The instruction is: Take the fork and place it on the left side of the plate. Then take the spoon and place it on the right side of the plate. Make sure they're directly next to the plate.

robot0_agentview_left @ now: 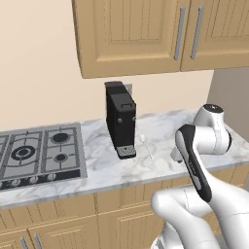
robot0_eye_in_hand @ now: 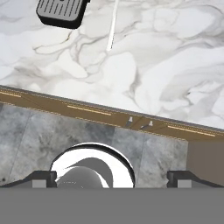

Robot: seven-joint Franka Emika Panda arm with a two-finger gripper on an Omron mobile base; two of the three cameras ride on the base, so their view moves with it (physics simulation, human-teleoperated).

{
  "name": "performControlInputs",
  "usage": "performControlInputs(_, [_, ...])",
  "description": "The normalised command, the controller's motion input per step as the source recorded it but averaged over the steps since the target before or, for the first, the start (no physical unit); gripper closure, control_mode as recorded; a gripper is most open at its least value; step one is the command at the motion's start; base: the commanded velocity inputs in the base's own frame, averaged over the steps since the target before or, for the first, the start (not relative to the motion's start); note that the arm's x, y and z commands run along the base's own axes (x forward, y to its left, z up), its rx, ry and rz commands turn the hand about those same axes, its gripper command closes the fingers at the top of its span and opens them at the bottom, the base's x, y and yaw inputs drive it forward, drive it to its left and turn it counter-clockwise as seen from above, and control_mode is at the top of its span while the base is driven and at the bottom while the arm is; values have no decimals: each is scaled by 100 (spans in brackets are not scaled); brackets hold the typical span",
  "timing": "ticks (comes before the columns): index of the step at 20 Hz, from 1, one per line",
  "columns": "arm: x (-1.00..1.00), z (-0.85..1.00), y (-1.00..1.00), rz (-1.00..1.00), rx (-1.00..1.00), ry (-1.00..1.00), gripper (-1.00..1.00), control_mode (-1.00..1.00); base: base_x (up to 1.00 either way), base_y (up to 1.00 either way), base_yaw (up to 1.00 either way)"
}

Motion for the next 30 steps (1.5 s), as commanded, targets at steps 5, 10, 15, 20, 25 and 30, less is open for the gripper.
performControlInputs(5, [0,0,0,0,0,0,-100,-100,0,0,0])
performControlInputs(10, [0,0,0,0,0,0,-100,-100,0,0,0])
performControlInputs(15, [0,0,0,0,0,0,-100,-100,0,0,0])
performControlInputs(20, [24,-13,-4,1,1,2,-100,-100,0,0,0])
performControlInputs(25, [49,-3,-17,2,22,11,-100,-100,0,0,0])
performControlInputs(30, [7,-6,-1,0,11,0,-100,-100,0,0,0])
